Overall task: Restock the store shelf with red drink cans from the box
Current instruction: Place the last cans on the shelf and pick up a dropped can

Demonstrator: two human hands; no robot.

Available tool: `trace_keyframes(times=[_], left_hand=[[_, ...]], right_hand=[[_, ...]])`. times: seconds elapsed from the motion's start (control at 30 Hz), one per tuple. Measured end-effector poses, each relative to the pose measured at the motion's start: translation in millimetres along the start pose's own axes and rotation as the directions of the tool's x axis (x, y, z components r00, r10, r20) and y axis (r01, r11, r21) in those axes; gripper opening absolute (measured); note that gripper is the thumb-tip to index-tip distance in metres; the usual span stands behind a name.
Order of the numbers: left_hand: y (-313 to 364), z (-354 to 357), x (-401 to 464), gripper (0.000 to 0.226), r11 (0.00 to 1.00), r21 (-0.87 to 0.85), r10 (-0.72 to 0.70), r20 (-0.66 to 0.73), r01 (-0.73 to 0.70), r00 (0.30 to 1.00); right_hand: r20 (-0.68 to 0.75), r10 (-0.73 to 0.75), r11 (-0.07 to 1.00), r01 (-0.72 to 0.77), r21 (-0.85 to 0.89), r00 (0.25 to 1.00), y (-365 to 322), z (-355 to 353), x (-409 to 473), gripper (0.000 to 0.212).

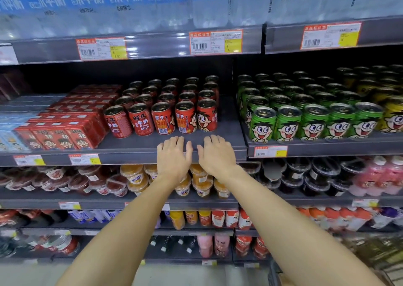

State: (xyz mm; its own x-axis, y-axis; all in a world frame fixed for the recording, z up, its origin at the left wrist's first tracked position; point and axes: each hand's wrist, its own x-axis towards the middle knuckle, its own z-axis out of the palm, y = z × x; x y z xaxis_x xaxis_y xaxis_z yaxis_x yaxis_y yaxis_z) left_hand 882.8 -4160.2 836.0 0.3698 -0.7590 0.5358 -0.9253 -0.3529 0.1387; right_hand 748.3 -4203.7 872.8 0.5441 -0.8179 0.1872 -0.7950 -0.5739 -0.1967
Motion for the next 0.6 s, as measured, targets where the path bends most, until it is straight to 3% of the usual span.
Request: trace_keyframes(times=[0.3, 0.47, 0.6], left_hand=[[0.9, -6.9, 0.9, 0.058, 0.996, -0.083, -0.028, 0.031, 0.030, 0.999], [-1.6, -11.1, -17.6, 0.052, 0.994, -0.106, -0.016, 0.119, 0.029, 0.993], [3.0, -19.9, -45.2, 0.067, 0.998, -0.061, 0.015, 0.212, -0.002, 0.977]], right_hand=[[-0.135, -0.035, 0.999, 0.030, -0.040, 0.990, 0.9, 22.5, -7.4, 0.051], [-0.091, -0.079, 0.997, 0.077, -0.019, 0.993, 6.9, 23.7, -12.5, 0.060], [-0.099, -0.076, 0.996, 0.072, -0.047, 0.992, 4.3, 34.5, -38.0, 0.068]])
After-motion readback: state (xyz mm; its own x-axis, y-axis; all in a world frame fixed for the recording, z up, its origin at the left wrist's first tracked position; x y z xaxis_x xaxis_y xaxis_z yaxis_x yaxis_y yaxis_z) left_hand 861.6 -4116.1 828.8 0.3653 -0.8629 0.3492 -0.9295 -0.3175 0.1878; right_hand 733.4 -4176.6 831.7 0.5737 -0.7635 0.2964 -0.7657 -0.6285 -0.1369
